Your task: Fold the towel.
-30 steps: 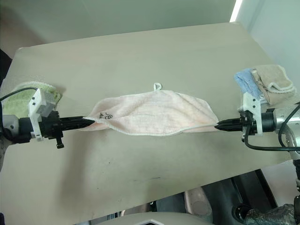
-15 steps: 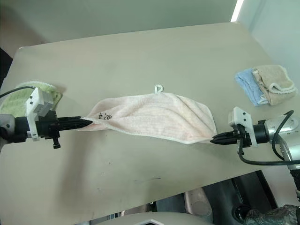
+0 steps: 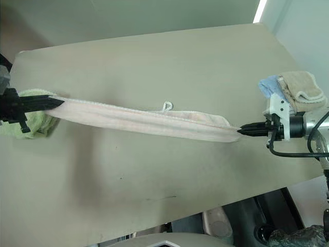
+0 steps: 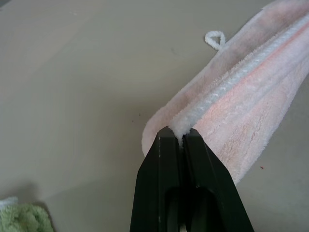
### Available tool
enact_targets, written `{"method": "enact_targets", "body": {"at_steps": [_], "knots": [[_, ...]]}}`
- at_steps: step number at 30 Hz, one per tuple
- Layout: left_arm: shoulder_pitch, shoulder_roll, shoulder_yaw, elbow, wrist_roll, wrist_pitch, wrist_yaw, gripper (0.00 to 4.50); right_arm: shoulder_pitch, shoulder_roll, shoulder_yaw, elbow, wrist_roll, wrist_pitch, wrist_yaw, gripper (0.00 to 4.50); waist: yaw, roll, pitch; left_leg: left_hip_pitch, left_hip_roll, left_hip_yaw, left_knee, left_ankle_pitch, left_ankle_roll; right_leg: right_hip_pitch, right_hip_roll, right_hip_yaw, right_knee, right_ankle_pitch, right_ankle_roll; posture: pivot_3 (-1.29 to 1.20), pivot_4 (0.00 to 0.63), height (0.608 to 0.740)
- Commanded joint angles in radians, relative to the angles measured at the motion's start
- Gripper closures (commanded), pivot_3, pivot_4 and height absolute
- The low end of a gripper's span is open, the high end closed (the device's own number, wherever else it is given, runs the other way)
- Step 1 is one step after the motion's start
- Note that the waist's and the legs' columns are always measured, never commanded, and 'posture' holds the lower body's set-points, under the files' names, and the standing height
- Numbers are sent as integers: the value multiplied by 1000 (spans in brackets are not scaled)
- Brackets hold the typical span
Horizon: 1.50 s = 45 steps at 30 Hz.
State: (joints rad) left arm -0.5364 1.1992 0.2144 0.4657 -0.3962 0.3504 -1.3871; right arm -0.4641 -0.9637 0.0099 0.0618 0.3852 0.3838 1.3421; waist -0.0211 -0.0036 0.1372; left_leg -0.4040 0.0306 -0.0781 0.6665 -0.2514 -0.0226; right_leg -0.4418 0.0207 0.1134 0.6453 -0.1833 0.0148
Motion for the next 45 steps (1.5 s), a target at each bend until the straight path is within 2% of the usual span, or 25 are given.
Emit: {"method": "enact_targets", "body": {"at_steps": [1,4,8,11,14,16,21,24,30,32,34,38,42,45], "knots": [[-78,-4,18,49,27,-54,39,4500,-103,23,-46,92,-50,-76,-82,4460,-2,0,0,0,0,0,0,0,0,0,0,0,0,0,0,0,150,740],[-232,-64,-15,138,87,-137,134,4500,-293,78,-21,274,-125,-147,-179,4460,-3,0,0,-1,0,0,0,0,0,-1,0,0,1,1,1,0,150,740],[-487,-134,-72,354,206,-240,317,4500,-550,141,17,573,-256,-293,-310,4460,-2,0,0,-2,0,-1,0,-1,2,-4,-1,0,1,5,4,0,150,740],[-660,-176,-79,495,246,-280,440,4500,-711,177,28,759,-318,-400,-393,4460,-3,0,0,-6,0,-2,0,-1,2,-8,-1,-1,1,9,11,0,150,740],[-735,-183,-80,551,254,-312,436,4500,-804,198,25,867,-339,-472,-422,4460,-6,0,0,-19,0,-1,0,2,2,-22,-1,-1,1,10,13,0,150,740],[-730,-171,-81,553,244,-320,370,4500,-814,201,25,895,-339,-502,-391,4460,-8,0,0,-24,0,-2,-2,2,1,-26,-1,-1,-2,10,13,0,150,740],[-616,-113,-81,494,218,-319,169,4500,-722,177,30,848,-309,-516,-215,4460,-12,0,0,-34,0,-4,-1,9,-11,-35,-1,-1,-2,5,15,0,150,740],[-452,-60,-65,364,164,-228,8,4500,-571,140,39,724,-270,-464,-43,4460,-14,0,0,-37,0,-3,0,10,-12,-37,-1,-1,-2,4,15,0,150,740],[-112,8,-4,45,51,-69,-120,4500,-342,87,32,459,-196,-305,127,4460,-16,0,0,-39,1,-1,2,9,-12,-37,-1,-1,-2,3,17,0,150,740],[-27,17,22,-32,24,-30,-118,4500,-286,71,33,383,-175,-254,150,4460,-16,0,0,-36,1,-1,3,8,-11,-33,-1,-2,0,3,16,0,150,740],[55,21,54,-111,-3,10,-111,4500,-235,57,34,309,-158,-209,164,4460,-15,0,0,-28,1,-1,1,1,1,-26,-2,-2,1,6,15,0,150,740],[226,26,120,-279,-54,111,-101,4500,-137,32,34,180,-126,-128,183,4460,-17,0,0,-11,1,0,2,2,1,-11,-2,-2,1,3,4,0,150,740],[344,19,158,-387,-75,160,-87,4500,-93,17,28,117,-103,-86,190,4460,-17,0,0,2,0,0,2,2,1,2,-1,0,1,6,-1,0,150,740],[385,9,158,-413,-71,170,-63,4500,-98,29,33,112,-114,-91,161,4460,-16,0,0,5,0,0,2,3,1,4,0,0,1,8,-4,0,150,740]]}}
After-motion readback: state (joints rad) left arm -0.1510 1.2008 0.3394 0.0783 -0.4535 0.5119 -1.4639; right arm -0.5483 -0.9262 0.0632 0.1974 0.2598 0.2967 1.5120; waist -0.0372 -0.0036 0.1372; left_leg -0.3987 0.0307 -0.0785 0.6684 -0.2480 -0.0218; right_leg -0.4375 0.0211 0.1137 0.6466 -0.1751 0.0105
